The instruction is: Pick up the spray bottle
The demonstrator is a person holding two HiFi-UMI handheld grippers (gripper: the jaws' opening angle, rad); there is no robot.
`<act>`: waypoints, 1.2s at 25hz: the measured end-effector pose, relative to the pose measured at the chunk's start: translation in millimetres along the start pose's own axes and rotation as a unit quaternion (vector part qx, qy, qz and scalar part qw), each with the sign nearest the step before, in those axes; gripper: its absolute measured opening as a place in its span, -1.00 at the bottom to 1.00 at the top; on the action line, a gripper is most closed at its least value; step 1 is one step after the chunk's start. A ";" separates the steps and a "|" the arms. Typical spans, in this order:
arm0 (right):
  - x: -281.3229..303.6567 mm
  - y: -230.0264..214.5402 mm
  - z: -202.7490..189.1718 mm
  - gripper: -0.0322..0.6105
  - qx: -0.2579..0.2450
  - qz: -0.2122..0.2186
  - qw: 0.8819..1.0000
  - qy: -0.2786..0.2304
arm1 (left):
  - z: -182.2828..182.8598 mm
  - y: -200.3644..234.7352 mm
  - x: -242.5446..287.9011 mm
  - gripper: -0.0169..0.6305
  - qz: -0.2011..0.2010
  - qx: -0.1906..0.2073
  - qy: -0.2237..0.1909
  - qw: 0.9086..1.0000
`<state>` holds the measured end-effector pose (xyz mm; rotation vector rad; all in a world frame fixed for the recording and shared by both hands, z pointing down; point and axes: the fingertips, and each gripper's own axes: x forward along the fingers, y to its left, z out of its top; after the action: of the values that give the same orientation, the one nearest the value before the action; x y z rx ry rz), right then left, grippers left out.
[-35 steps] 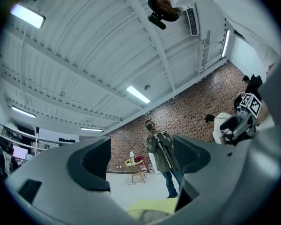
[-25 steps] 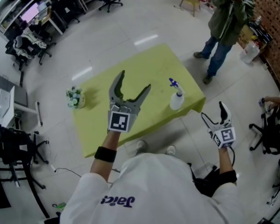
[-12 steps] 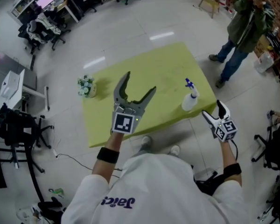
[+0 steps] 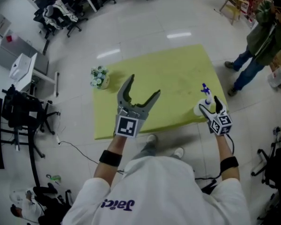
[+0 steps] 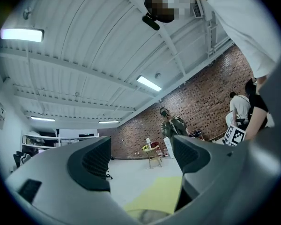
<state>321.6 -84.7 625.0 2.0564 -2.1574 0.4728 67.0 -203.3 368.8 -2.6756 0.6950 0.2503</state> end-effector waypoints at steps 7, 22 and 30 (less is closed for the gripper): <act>38.5 -0.8 2.0 0.57 0.010 0.004 1.000 -0.001 | -3.8 12.9 -15.1 0.38 0.017 0.005 0.012 1.000; 65.8 3.1 23.7 -0.57 -0.050 -0.024 0.998 0.013 | -12.9 35.5 -27.4 0.38 0.037 0.008 0.027 0.999; 70.3 10.4 55.3 -0.57 -0.073 -0.023 0.997 -0.004 | -14.3 40.1 -25.1 0.38 0.044 0.001 0.023 0.999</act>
<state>313.5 -168.3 592.5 2.0275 -2.0770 0.2918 26.4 -230.5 376.4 -2.6591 0.8270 0.2117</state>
